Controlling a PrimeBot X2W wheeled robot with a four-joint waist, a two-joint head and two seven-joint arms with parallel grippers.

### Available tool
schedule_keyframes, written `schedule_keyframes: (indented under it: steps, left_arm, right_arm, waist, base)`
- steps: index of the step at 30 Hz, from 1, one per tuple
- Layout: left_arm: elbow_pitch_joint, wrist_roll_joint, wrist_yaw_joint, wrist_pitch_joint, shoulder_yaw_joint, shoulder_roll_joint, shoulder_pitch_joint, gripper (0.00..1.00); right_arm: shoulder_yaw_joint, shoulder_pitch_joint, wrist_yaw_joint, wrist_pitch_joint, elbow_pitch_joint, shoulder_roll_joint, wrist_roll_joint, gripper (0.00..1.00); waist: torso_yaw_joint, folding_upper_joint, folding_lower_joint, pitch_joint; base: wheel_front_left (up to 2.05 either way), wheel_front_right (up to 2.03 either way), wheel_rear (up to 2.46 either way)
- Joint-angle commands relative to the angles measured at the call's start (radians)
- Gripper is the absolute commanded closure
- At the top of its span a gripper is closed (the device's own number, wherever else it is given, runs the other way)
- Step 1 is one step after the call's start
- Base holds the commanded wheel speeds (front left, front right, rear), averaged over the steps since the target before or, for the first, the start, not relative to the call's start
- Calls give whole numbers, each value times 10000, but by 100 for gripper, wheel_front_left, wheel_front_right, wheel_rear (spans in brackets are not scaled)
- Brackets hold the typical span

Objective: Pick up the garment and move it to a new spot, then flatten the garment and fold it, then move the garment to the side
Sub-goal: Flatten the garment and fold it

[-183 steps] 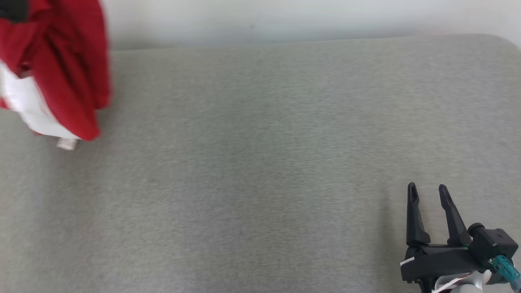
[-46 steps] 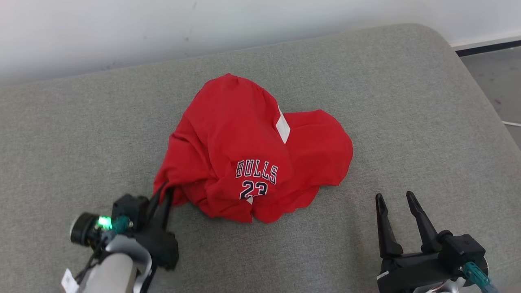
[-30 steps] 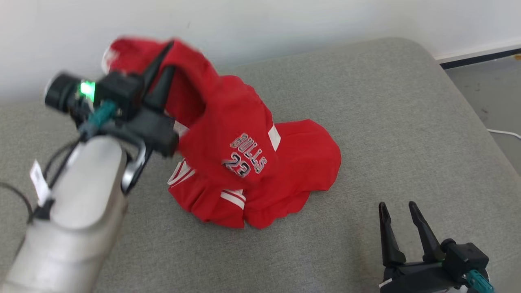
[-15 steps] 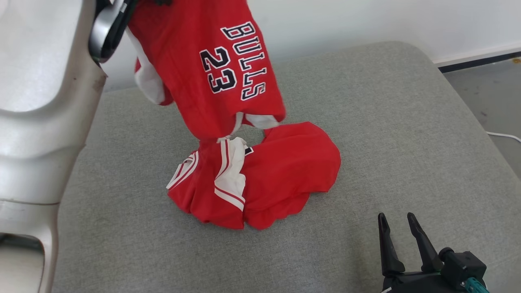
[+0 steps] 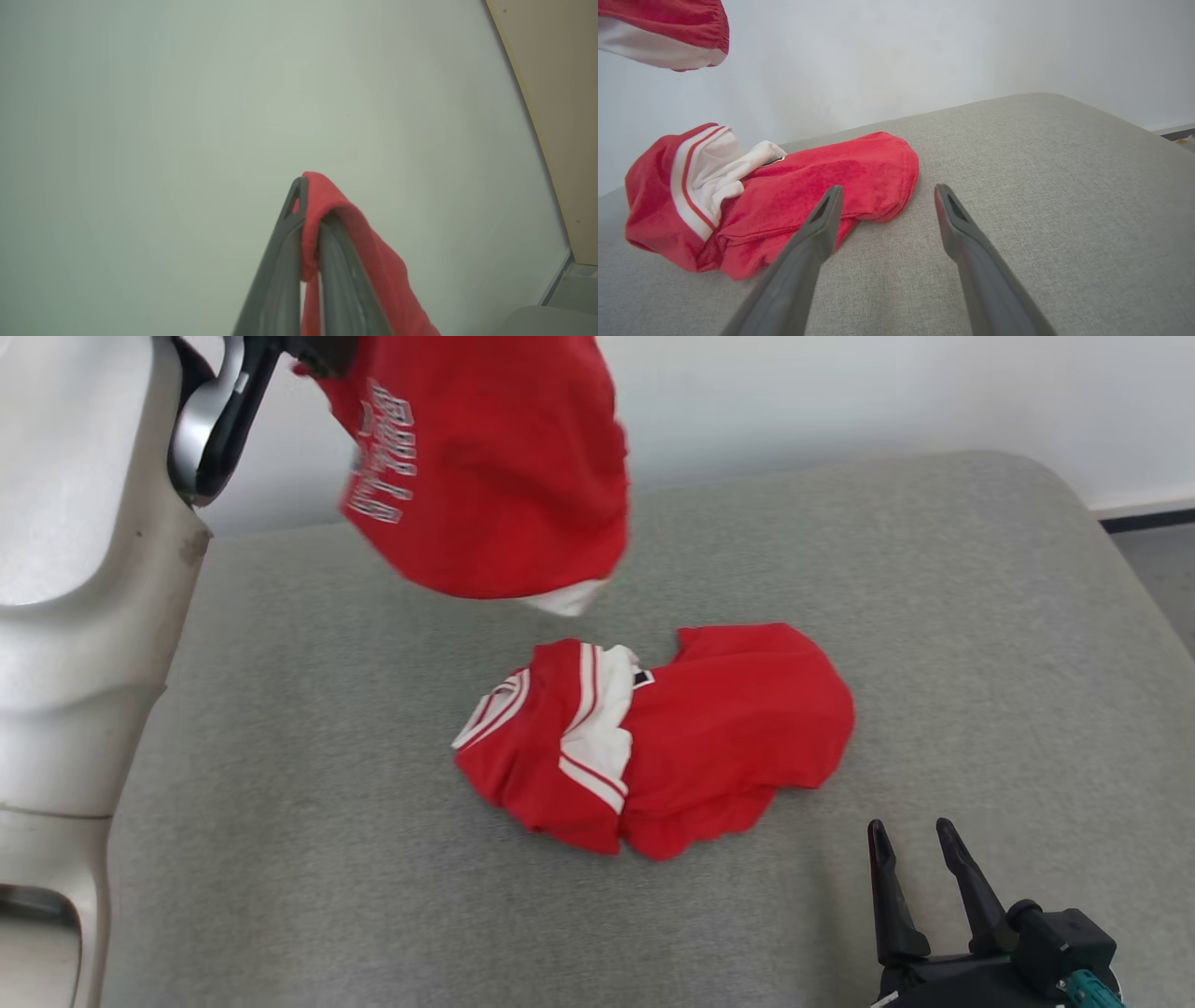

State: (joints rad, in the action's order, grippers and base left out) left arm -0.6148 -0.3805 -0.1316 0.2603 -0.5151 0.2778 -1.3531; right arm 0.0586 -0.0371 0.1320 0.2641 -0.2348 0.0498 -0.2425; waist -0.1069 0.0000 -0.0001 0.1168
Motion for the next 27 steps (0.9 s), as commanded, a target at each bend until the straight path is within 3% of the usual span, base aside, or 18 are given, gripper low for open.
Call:
schedule_keyframes:
  steps: [1,16,27]
  left_arm:
    - [-28,-130,35,39,42,66,200,100]
    - [-51,-298,202,42,850,940,1416,100]
    - [9,-456,395,44,1963,1620,2251,100]
  right_arm:
    - [9,-43,-25,3,51,10,80,0]
    - [528,-491,-25,5,664,13,662,0]
    - [1041,-485,-26,-393,1299,16,997,0]
  waist:
    - [539,0,1,60]
    - [3706,0,1,526]
    - [5385,0,1,823]
  base:
    - [0,0,0]
    - [0,0,0]
    - [0,0,0]
